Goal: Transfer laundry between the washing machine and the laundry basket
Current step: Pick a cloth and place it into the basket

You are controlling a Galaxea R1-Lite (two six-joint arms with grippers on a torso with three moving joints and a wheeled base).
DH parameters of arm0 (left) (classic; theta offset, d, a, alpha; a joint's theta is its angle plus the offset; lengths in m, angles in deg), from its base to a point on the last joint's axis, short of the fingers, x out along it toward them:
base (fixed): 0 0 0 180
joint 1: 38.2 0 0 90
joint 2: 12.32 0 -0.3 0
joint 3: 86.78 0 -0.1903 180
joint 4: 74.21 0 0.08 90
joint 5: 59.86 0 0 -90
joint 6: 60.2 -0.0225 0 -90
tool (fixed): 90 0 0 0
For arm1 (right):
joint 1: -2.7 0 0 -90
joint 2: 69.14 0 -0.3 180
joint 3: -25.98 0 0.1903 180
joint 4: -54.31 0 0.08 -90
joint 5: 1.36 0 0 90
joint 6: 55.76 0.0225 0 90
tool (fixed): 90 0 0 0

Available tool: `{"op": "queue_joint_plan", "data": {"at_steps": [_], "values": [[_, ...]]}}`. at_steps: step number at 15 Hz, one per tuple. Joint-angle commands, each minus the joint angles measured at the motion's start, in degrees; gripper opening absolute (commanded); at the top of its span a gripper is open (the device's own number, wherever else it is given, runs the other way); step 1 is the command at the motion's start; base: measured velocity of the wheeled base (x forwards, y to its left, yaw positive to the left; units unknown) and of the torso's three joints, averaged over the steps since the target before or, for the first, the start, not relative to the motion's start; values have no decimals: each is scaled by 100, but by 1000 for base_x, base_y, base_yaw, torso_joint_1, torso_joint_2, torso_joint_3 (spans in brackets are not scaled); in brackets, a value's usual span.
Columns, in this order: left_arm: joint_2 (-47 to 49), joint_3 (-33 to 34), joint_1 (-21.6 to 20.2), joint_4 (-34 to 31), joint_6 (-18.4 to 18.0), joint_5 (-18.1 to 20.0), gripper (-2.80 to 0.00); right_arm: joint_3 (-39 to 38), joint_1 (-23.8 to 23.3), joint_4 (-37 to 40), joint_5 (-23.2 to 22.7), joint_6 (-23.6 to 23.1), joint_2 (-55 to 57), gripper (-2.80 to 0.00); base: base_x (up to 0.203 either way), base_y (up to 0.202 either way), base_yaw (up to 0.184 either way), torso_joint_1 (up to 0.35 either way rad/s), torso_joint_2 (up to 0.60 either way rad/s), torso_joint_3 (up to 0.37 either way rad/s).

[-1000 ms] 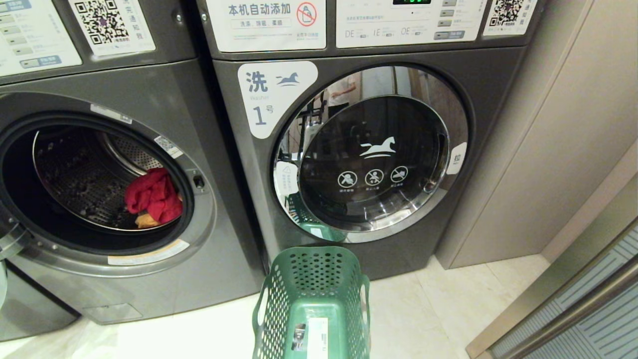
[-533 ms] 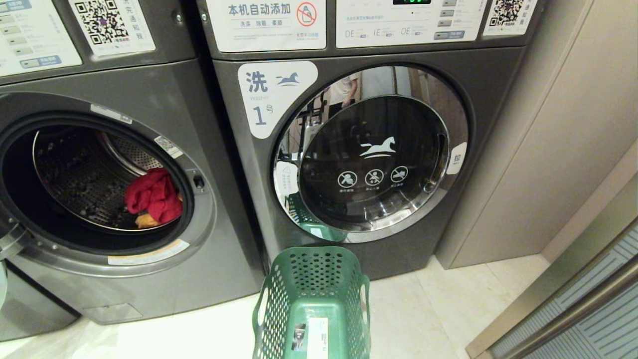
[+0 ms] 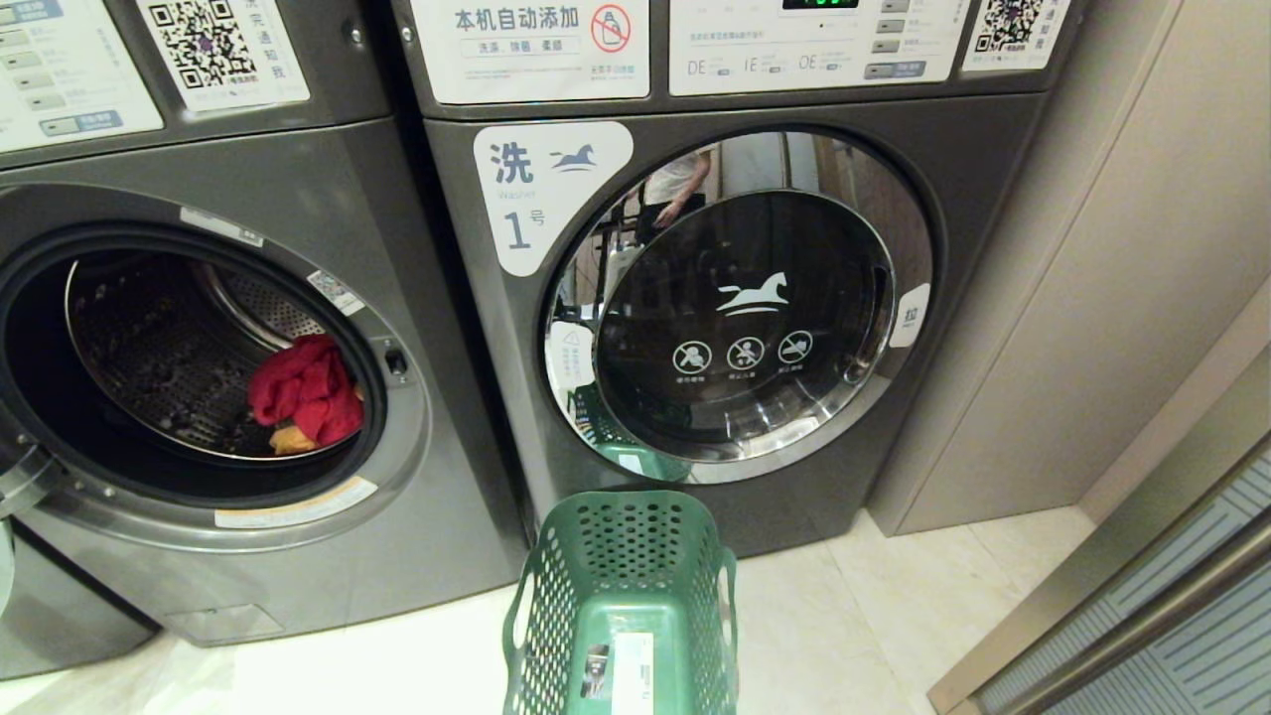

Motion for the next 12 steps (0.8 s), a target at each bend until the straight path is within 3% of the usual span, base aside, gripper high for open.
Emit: {"op": "queue_joint_plan", "data": {"at_steps": [1, 6, 9, 12], "values": [[5, 35, 0, 3, 5, -5, -280, 0, -1, 4, 2, -5, 7, -280, 0, 0, 0, 0, 0, 0], [5, 35, 0, 3, -2, 2, -280, 0, -10, 0, 1, 13, 7, -280, 0, 0, 0, 0, 0, 0], [5, 35, 0, 3, 5, 1, -280, 0, -9, -25, 31, 446, 7, -280, 0, 0, 0, 0, 0, 0], [5, 33, 0, 3, 5, -7, -280, 0, -1, -27, 73, 485, 7, -280, 0, 0, 0, 0, 0, 0]]}}
